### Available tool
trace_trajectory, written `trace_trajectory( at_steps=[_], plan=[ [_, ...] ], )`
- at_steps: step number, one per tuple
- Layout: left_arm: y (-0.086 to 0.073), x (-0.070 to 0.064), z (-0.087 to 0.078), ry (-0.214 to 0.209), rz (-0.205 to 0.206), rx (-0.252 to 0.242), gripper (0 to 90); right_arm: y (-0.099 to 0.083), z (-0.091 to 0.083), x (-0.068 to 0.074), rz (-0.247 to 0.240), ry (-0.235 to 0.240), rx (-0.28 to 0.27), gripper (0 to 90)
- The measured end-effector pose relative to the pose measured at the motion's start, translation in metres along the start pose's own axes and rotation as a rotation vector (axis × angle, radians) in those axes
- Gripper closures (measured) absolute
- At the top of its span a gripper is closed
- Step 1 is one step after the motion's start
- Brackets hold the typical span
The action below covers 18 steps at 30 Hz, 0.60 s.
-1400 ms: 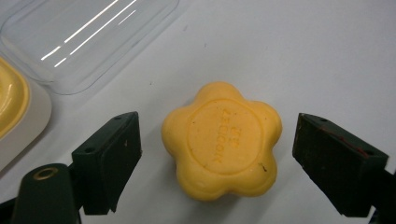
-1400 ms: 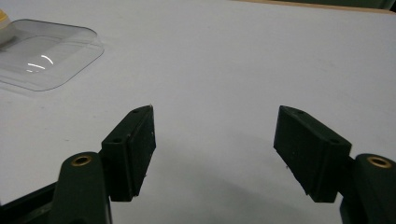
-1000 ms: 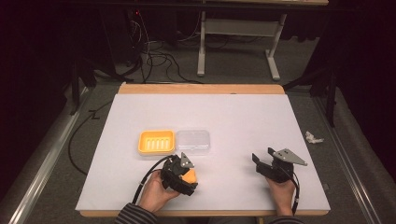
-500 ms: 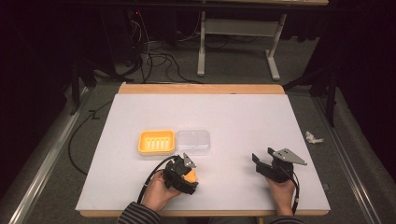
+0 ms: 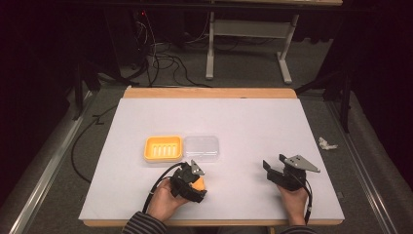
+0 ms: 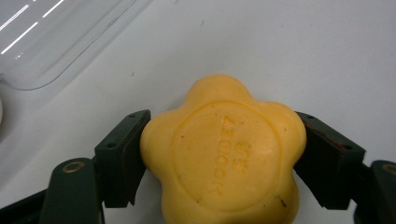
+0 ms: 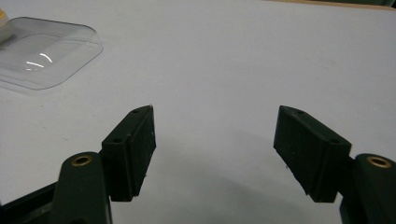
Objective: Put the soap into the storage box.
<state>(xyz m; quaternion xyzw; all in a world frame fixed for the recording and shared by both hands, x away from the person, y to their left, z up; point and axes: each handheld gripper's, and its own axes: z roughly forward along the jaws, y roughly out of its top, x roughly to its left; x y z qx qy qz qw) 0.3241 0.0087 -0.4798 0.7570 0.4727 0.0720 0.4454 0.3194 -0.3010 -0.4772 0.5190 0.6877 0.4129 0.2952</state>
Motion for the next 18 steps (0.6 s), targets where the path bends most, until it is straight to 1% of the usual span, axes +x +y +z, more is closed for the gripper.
trace_trajectory(
  at_steps=[4,13,15,18],
  plan=[
    [-0.0005,-0.0003,-0.0006,0.000,0.007,-0.006,25.7,0.0000,-0.0002,0.0002,0.004,0.000,0.000,30.2],
    [0.0029,0.0012,-0.0057,-0.015,-0.016,-0.023,25.8,-0.0001,-0.0001,0.0002,0.002,0.000,-0.002,30.2],
    [0.0031,0.0006,-0.0069,-0.016,-0.013,-0.020,25.8,-0.0001,-0.0002,0.0001,0.002,0.000,-0.002,30.2],
    [0.0039,-0.0003,-0.0093,-0.016,0.004,-0.021,25.8,-0.0001,-0.0001,0.0002,0.002,-0.001,-0.002,30.2]
  ],
)
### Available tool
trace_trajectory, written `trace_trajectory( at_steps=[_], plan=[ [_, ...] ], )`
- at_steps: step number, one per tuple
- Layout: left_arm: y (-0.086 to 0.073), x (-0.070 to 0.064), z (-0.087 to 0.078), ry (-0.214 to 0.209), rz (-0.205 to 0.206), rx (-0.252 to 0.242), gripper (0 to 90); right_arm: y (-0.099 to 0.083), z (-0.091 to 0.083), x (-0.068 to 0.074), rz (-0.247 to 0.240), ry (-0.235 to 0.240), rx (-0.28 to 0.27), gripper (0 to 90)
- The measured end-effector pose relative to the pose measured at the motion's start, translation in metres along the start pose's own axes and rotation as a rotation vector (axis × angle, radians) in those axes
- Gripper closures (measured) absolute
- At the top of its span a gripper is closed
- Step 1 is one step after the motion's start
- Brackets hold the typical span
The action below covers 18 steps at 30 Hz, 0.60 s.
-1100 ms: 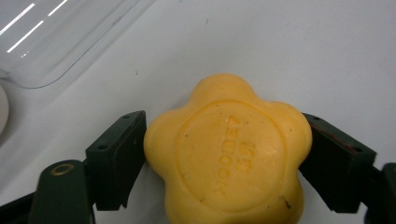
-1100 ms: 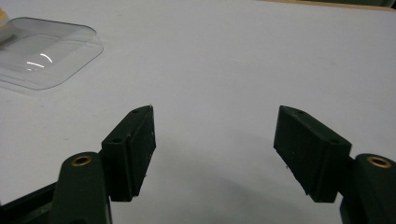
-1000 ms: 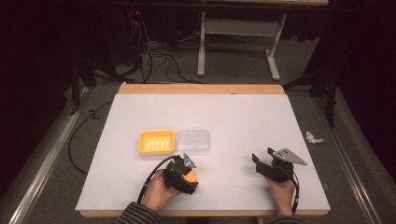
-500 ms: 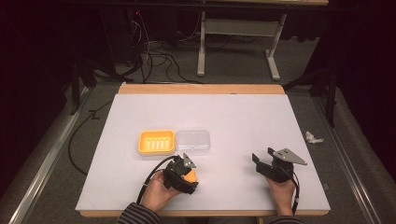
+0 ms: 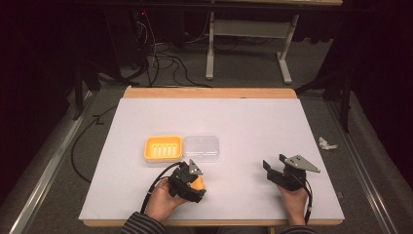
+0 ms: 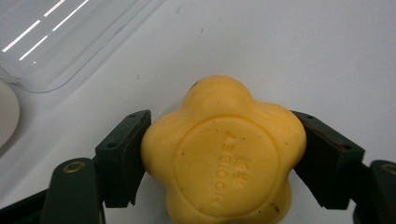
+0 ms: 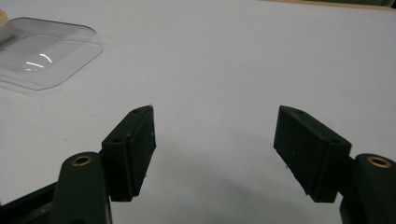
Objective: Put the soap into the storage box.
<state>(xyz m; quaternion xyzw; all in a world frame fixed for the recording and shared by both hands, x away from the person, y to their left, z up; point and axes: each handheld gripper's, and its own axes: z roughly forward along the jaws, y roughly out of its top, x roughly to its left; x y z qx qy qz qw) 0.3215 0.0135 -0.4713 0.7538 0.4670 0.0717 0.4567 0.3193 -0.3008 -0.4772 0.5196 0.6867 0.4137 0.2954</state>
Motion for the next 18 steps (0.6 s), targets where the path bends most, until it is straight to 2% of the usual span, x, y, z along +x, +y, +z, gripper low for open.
trace_trajectory(
  at_steps=[8,11,18],
  plan=[
    [0.005,0.001,-0.008,0.001,-0.016,-0.030,25.9,0.000,0.000,0.000,0.000,0.001,0.000,30.2],
    [0.007,0.002,-0.011,0.005,-0.010,-0.042,25.9,0.000,0.000,0.000,0.001,0.000,0.000,30.2],
    [0.011,0.006,-0.018,0.006,-0.032,-0.060,25.9,0.000,0.000,0.000,0.003,0.000,0.002,30.2]
  ],
)
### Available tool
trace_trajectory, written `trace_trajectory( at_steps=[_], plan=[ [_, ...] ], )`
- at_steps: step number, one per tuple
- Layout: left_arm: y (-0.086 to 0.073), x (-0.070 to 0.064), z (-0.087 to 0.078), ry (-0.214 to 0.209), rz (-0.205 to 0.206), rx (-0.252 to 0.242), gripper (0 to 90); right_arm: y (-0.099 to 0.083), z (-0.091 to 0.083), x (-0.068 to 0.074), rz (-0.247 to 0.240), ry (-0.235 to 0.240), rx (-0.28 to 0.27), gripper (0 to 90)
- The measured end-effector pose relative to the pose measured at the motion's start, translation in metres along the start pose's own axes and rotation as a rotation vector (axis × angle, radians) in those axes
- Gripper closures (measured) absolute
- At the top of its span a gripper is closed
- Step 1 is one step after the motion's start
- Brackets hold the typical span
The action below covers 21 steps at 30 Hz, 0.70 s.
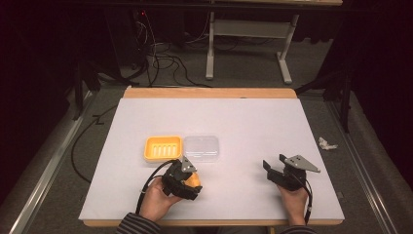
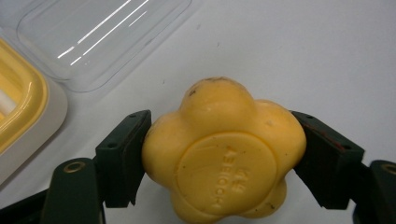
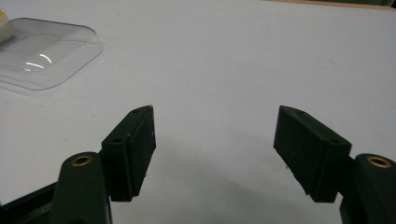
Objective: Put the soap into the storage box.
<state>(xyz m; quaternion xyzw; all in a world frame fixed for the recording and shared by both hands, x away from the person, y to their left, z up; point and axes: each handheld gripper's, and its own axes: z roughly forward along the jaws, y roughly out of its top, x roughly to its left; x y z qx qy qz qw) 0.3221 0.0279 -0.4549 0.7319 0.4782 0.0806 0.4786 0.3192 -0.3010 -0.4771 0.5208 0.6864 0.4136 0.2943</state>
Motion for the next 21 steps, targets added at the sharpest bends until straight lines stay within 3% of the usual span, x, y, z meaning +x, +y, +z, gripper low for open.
trace_trajectory(
  at_steps=[21],
  plan=[
    [0.006,0.013,-0.014,0.030,-0.020,-0.039,26.0,0.000,0.000,0.000,-0.004,-0.003,0.000,30.1]
  ],
)
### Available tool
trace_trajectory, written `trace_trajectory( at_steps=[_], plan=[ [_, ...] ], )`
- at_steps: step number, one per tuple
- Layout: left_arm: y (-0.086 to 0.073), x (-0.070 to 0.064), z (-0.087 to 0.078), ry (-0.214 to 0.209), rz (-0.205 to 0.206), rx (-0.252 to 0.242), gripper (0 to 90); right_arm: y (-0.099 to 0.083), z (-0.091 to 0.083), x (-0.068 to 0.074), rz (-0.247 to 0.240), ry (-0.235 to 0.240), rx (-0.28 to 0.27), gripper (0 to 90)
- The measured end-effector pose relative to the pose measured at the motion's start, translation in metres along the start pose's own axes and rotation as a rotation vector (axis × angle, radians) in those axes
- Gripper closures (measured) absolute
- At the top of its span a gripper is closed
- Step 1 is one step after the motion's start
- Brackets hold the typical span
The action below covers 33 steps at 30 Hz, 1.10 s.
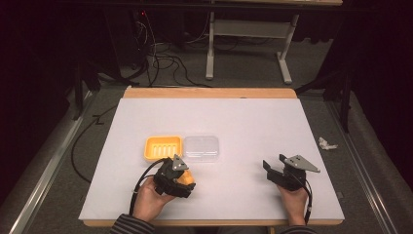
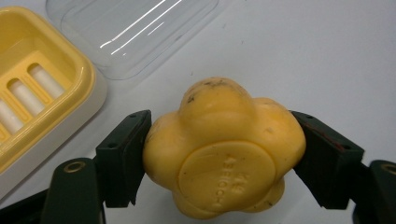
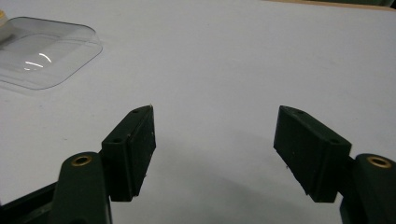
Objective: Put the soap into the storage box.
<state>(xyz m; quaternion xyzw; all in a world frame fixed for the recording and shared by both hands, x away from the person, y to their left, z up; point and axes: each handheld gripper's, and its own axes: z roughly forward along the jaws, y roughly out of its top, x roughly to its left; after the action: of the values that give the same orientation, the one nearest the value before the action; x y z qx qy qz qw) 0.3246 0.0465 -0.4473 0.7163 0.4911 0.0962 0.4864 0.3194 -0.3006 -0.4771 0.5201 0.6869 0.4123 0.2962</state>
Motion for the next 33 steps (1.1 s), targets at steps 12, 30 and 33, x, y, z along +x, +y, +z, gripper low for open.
trace_trajectory(
  at_steps=[12,30,33],
  plan=[
    [0.007,0.011,-0.007,0.022,-0.011,-0.029,26.2,0.000,0.000,0.000,0.000,0.002,0.001,30.1],
    [0.017,0.026,-0.014,0.056,-0.039,-0.063,26.3,0.000,0.000,0.001,0.001,0.003,0.001,29.9],
    [0.017,0.028,-0.015,0.063,-0.051,-0.068,26.4,0.000,0.000,0.000,0.001,0.002,0.000,29.8]
  ],
)
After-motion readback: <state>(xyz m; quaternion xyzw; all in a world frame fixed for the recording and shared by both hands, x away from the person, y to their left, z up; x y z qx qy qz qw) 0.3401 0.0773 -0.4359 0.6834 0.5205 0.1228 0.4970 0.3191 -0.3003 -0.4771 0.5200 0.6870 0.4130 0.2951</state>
